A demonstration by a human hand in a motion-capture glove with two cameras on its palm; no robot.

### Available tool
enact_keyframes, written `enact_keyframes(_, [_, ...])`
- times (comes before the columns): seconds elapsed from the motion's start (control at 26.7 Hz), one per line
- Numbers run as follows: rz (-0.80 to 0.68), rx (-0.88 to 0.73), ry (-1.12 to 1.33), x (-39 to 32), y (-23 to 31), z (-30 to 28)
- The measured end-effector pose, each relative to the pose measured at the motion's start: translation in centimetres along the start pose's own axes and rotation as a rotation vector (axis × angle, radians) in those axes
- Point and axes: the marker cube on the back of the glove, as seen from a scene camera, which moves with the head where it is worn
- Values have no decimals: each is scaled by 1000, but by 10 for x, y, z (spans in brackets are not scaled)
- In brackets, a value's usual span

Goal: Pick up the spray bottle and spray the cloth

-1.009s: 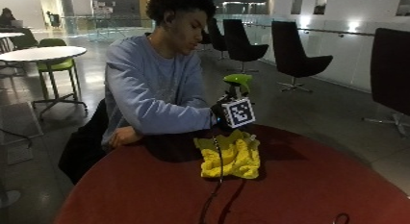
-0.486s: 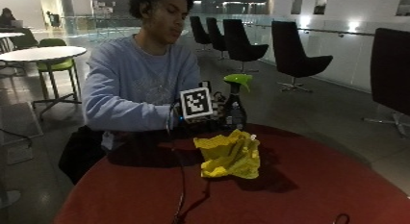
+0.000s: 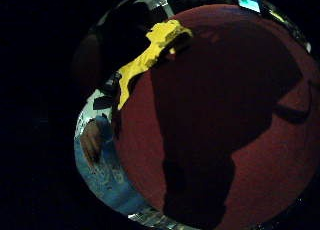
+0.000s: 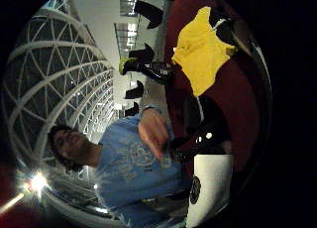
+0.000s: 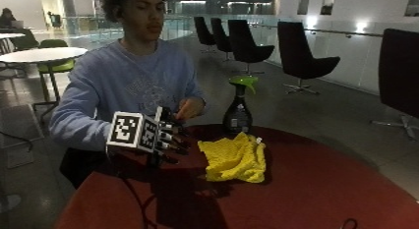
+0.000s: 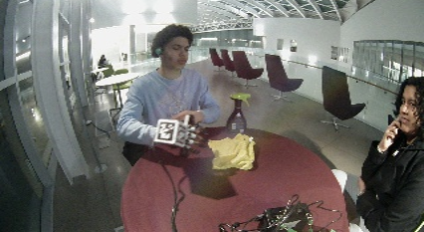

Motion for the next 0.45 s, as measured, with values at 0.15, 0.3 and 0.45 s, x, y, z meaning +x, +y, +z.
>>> enact_keyframes(0.15, [18,38,-1,6,13,-15])
enact_keyframes(0.3, [27,54,21,10,21,-22])
enact_keyframes(0.45, [26,62,38,10,23,-25])
